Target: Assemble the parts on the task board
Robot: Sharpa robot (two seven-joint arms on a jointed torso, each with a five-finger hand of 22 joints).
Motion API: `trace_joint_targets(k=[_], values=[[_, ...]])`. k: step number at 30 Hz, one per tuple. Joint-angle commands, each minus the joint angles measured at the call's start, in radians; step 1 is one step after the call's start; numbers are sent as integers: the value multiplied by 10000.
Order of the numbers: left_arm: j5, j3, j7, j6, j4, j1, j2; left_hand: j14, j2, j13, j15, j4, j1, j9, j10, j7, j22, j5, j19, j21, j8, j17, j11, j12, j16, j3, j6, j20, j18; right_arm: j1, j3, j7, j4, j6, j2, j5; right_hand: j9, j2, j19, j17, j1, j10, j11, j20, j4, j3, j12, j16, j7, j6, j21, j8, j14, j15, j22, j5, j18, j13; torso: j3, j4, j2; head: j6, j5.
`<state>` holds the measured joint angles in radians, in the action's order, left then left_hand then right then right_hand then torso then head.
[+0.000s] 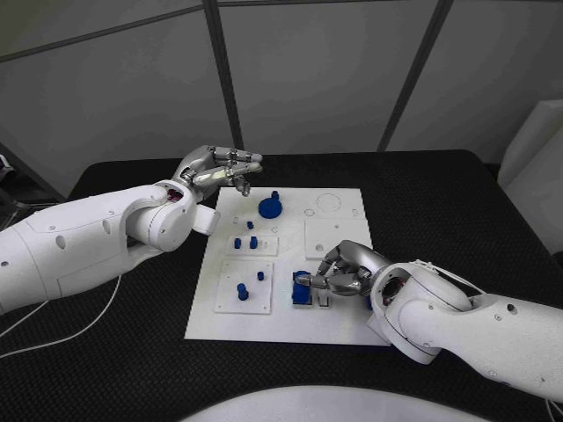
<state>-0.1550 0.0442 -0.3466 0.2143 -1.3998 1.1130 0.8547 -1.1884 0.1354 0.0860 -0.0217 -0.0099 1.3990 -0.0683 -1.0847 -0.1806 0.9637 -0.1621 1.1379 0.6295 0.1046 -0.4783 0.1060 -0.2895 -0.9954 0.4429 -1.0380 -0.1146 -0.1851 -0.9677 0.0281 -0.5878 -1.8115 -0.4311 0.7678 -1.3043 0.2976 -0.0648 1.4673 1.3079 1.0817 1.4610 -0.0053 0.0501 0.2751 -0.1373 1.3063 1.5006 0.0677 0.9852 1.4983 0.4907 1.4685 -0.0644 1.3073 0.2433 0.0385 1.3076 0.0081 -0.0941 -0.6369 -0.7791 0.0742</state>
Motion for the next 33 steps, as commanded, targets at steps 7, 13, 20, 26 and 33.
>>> trace_joint_targets(k=[7,13,20,26,33], values=[[36,7,-50,-119,-17,17,-15,41,-29,16,-5,-3,-103,14,92,10,-15,19,-22,-42,-11,15,-1,-57,49,-87,58,-52,24,-7,-1,373,-137,-96,83,-565,179,7,200,1209,1922,22,-121,-102,-781,248,25,-15,-117,110,-13,233,741,-124,1655,415,-97,472,3,11,-1,-22,-51],[36,7,-36,-115,-11,17,-10,41,-29,16,-5,-3,-103,14,92,10,-15,19,-22,-42,-11,15,-1,-57,49,-87,58,-52,24,-7,-2,387,-138,-122,50,-647,248,48,225,1247,1870,55,-141,-116,-690,124,62,2,-143,187,7,338,749,-139,1686,339,-106,520,0,18,-9,-40,-38],[36,7,-33,-113,-10,17,-3,41,-32,16,-7,-4,-105,14,97,6,-18,19,-20,-46,-12,19,1,-60,48,-90,64,-53,24,-6,-2,432,-158,-361,96,-694,321,95,276,1302,1891,101,-184,-138,-628,38,125,28,-198,249,50,450,762,-170,1745,400,-122,584,-6,-14,-9,-46,-9],[36,7,-31,-109,-7,17,-2,41,-32,16,-7,-4,-105,14,97,6,-18,19,-20,-46,-12,19,1,-60,48,-90,64,-53,24,-5,-1,766,-240,-749,173,-765,352,144,324,1350,1926,134,-202,-154,-609,18,188,53,-215,259,92,495,772,-186,1802,469,-138,642,0,4,-2,-51,-18],[36,6,-25,-110,7,16,7,41,-32,16,-7,-4,-105,14,97,6,-18,19,-20,-46,-12,19,1,-60,48,-90,64,-53,24,-4,1,1313,-417,-868,245,-786,389,146,379,1425,1949,176,-223,-168,-597,-23,267,92,-242,291,141,552,788,-202,1866,498,-157,711,1,2,5,-51,-5]])
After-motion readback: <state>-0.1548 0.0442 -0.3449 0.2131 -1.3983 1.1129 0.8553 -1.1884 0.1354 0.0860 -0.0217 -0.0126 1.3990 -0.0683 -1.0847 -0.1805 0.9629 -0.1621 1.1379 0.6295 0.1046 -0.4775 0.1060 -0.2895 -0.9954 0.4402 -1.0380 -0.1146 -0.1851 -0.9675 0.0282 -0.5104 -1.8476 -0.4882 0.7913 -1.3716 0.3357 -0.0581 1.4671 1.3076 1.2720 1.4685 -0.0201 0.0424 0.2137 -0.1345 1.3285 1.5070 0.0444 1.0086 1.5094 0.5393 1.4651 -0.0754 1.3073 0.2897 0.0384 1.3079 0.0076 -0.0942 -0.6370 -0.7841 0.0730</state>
